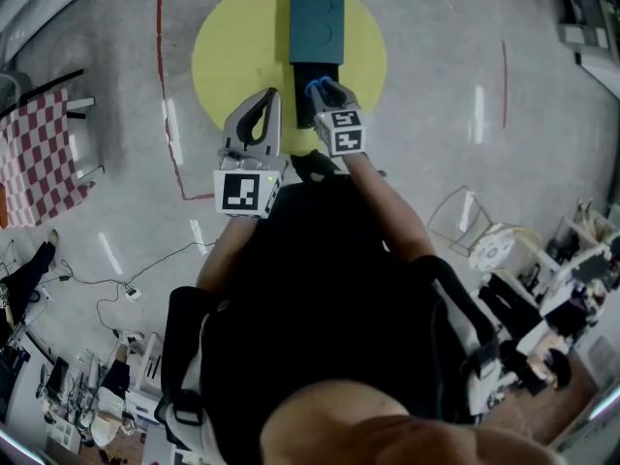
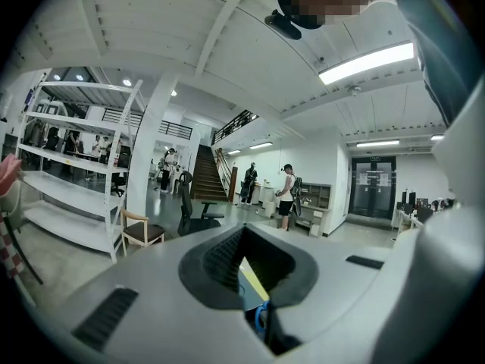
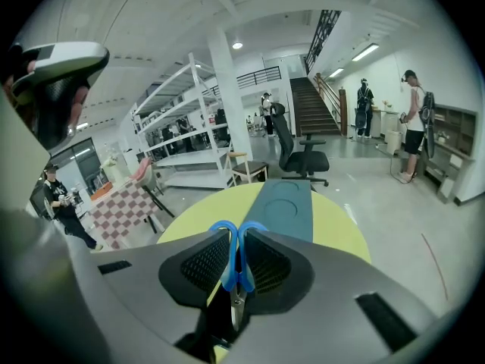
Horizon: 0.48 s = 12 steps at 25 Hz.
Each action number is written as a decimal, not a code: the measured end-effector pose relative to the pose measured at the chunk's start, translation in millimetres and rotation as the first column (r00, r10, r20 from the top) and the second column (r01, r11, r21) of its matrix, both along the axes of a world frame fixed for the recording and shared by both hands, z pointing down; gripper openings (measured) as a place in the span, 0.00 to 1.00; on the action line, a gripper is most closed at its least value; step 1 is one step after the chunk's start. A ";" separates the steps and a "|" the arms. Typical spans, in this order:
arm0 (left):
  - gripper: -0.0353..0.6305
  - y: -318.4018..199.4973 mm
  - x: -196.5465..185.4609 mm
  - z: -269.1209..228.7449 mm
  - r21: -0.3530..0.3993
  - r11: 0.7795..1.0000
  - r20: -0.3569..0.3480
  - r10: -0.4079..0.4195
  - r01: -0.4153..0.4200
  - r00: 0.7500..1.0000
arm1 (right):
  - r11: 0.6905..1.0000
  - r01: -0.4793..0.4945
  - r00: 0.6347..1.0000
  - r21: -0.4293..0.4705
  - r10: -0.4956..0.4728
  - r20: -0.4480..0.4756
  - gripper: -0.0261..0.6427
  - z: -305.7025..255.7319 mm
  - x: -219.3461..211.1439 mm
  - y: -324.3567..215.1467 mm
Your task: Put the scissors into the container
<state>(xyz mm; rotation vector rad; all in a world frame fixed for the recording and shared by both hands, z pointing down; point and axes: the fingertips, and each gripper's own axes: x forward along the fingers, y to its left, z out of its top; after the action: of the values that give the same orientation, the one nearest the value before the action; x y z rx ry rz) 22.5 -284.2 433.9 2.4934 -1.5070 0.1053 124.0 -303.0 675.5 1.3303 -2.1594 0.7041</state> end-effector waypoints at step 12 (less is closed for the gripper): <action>0.04 -0.1 -1.3 5.2 -0.009 1.000 -0.002 -0.009 0.009 1.000 | 0.992 0.004 0.999 -0.129 -0.010 -0.049 0.14 44.3 -5.3 0.5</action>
<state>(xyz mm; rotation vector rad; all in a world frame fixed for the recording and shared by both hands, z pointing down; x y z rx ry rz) 21.2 -284.3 439.1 2.4790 -1.5128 0.1075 118.7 -302.6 719.9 1.2596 -2.0417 0.7857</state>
